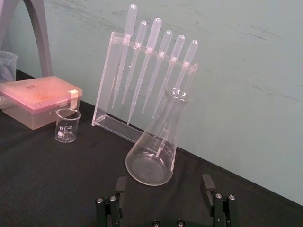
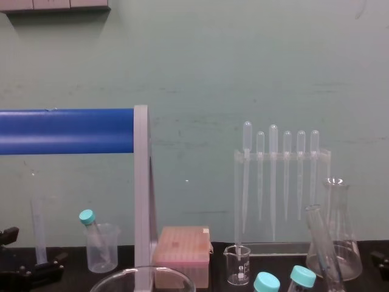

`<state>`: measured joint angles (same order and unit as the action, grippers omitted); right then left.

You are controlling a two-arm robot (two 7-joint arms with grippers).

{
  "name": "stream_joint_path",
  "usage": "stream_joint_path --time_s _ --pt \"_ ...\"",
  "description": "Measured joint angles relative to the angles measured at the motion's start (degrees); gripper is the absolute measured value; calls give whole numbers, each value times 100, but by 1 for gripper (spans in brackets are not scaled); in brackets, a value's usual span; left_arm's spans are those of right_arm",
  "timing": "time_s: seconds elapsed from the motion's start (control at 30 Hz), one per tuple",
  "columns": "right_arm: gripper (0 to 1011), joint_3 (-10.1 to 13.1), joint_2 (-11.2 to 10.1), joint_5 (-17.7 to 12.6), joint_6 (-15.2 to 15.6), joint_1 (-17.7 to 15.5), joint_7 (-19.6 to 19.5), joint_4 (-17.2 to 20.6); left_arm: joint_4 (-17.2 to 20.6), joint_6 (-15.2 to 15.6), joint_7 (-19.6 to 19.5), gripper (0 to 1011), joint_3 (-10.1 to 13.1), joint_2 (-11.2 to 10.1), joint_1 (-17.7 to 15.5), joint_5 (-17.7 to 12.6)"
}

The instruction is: Hold the test tube with one hand and immerse one end into the beaker, then return it to the test tube rack.

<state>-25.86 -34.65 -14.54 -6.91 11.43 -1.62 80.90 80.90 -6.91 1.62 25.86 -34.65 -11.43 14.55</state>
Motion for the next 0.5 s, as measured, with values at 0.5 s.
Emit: stream_joint_path --time_s 0.5 --pt "1000 0 0 -1 0 0 0 0 0 0 0 1000 0 0 0 0"
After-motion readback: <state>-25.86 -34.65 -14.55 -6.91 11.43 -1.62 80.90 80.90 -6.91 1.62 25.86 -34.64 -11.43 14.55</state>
